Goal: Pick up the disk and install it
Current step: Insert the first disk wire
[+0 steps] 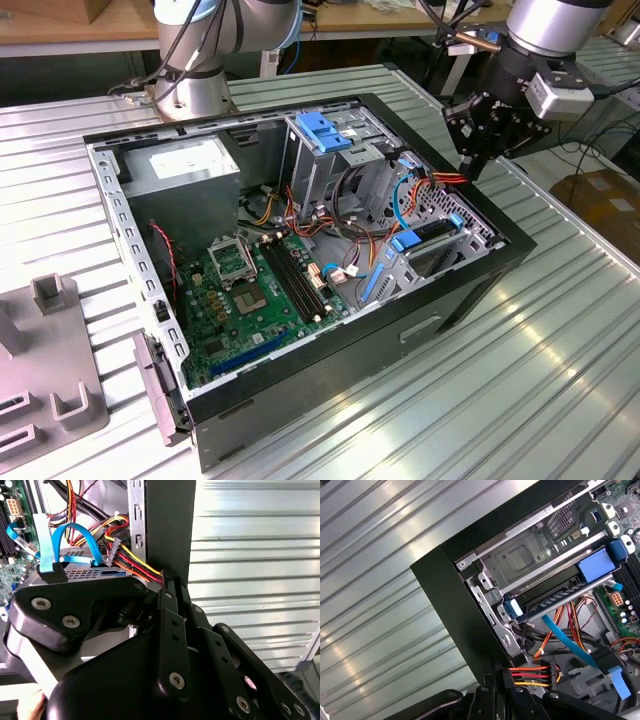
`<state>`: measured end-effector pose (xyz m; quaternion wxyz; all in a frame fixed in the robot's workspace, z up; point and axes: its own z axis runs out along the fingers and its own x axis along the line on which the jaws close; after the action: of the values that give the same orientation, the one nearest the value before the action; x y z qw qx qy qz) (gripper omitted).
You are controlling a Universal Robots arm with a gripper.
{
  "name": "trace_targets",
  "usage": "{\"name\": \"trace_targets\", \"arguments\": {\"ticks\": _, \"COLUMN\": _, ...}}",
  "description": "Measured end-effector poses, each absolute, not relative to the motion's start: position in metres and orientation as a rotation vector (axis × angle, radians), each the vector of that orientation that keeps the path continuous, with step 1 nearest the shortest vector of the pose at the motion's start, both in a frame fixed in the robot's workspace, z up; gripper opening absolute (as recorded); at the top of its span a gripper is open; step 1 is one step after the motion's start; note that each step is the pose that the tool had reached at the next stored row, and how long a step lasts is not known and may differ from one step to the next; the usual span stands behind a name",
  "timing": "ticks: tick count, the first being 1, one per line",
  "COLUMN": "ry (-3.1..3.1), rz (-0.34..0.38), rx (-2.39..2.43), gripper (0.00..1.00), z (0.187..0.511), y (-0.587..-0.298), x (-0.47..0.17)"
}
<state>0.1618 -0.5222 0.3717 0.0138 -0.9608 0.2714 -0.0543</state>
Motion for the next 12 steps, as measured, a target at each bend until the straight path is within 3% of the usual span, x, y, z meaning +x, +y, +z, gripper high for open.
{"name": "trace_targets", "arguments": {"ticks": 12, "ry": 0.969, "rz": -0.171, "rx": -2.959, "gripper": 0.16, "z": 0.3704, "y": -0.5228, "x": 0.1521}}
